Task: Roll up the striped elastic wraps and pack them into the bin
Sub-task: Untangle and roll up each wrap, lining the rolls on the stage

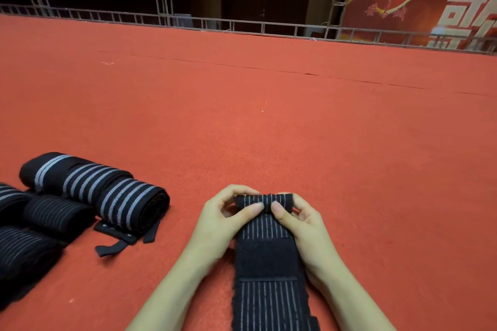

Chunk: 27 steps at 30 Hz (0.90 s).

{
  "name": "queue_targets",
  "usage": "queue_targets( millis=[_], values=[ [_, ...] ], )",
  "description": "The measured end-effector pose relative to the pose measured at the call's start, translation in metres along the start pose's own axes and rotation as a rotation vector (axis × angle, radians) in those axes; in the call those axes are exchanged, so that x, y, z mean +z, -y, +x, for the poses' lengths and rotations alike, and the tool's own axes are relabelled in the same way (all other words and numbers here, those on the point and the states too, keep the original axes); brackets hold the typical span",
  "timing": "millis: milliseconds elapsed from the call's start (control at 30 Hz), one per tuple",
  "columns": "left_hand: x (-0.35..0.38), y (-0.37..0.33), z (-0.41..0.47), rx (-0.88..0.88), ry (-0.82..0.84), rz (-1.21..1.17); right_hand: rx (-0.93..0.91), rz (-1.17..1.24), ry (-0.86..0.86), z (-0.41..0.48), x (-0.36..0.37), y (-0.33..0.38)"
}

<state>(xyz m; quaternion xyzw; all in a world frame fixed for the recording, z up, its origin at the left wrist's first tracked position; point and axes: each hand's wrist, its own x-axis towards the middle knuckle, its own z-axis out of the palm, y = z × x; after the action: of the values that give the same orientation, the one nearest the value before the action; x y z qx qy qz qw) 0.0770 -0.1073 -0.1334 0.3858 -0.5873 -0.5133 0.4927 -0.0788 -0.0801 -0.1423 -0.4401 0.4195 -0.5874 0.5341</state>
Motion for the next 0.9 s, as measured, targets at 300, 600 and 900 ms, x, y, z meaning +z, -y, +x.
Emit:
queue_targets(
  millis=[300,600,900],
  values=[
    [0.001,-0.001,0.0,-0.083,0.031,-0.061,-0.033,-0.021,-0.013,0.001,0.002,0.001],
    [-0.001,0.003,0.0,-0.167,0.077,-0.124,-0.073,-0.13,0.006,-0.001,0.002,-0.003],
    [-0.008,0.012,0.007,-0.103,-0.081,-0.082,0.028,-0.146,-0.054,0.0,-0.001,0.008]
  ],
)
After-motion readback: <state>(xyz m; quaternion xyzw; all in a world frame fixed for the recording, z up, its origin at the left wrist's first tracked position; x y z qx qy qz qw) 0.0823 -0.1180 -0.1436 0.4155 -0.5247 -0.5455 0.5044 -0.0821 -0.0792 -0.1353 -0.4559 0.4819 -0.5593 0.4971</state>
